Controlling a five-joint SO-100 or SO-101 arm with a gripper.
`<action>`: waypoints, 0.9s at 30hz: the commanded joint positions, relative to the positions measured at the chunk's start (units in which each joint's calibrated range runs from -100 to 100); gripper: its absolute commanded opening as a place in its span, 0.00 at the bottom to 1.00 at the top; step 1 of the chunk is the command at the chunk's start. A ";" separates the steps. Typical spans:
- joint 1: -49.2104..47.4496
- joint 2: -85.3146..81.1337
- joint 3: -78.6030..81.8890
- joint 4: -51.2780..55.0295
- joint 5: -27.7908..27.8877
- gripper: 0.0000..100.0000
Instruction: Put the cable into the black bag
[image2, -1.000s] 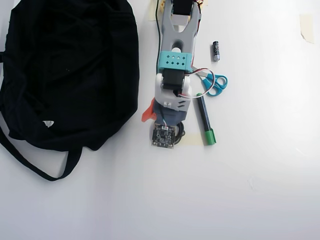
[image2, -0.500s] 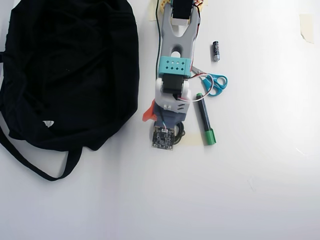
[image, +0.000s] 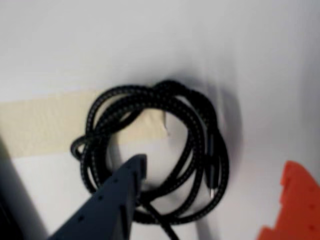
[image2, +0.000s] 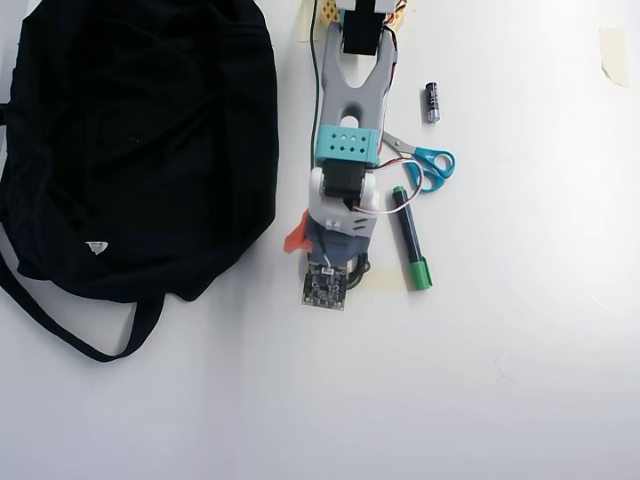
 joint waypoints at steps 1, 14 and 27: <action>-0.53 0.44 -4.48 -0.26 0.49 0.35; -0.68 1.93 -4.75 -0.26 0.65 0.35; -1.06 3.92 -4.75 -0.35 0.33 0.34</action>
